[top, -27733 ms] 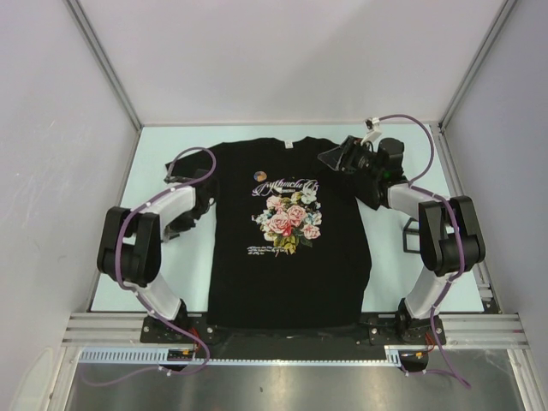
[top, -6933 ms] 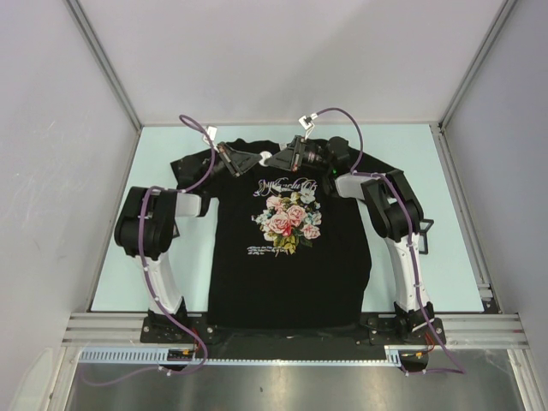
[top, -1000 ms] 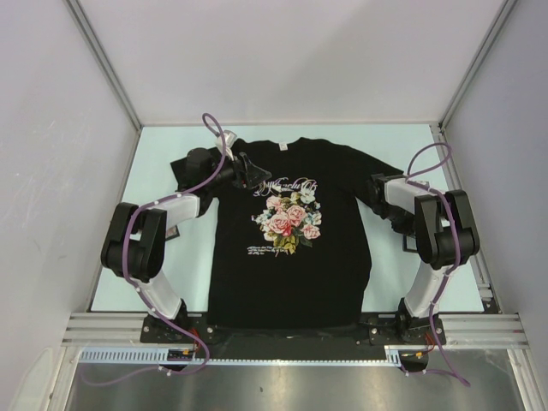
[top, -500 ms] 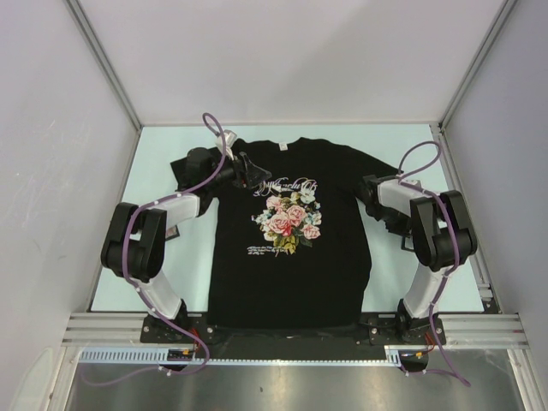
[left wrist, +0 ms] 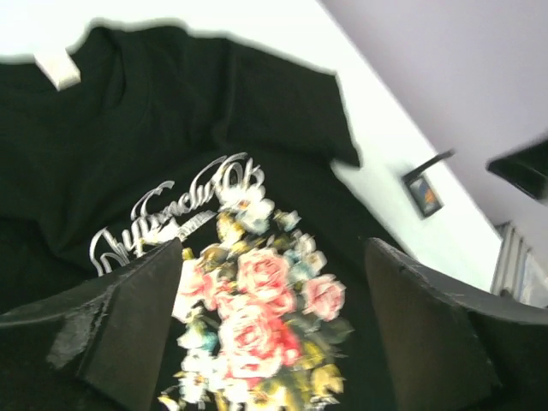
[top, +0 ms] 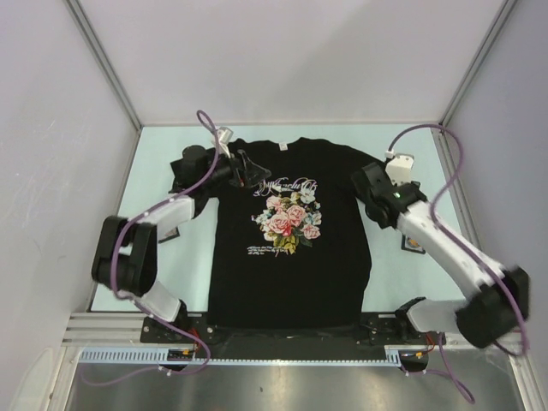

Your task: Remove the brooch from the garment

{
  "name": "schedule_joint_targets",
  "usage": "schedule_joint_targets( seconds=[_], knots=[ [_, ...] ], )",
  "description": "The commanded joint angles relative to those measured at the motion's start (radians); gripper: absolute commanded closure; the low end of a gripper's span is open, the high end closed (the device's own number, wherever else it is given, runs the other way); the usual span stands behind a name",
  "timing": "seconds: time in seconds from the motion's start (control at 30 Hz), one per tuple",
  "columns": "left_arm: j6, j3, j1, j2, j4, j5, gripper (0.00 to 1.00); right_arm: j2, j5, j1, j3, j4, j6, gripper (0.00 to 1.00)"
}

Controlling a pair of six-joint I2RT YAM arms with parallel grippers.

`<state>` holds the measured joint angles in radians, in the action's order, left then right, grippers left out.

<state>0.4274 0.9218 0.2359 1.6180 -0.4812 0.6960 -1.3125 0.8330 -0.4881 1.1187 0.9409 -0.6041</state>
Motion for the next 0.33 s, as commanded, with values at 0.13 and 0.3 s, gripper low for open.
schedule_joint_targets(
  seconds=[0.13, 0.3],
  knots=[
    [0.152, -0.126, 0.055, -0.631, 0.203, -0.199, 0.00, 0.449, -0.230, -0.211, 0.035, -0.123, 0.136, 0.28],
    [0.103, 0.037, 0.071, -0.892, 0.561, -0.300, 0.01, 0.653, -0.372, -0.231, 0.033, -0.221, 0.240, 0.11]
  ],
)
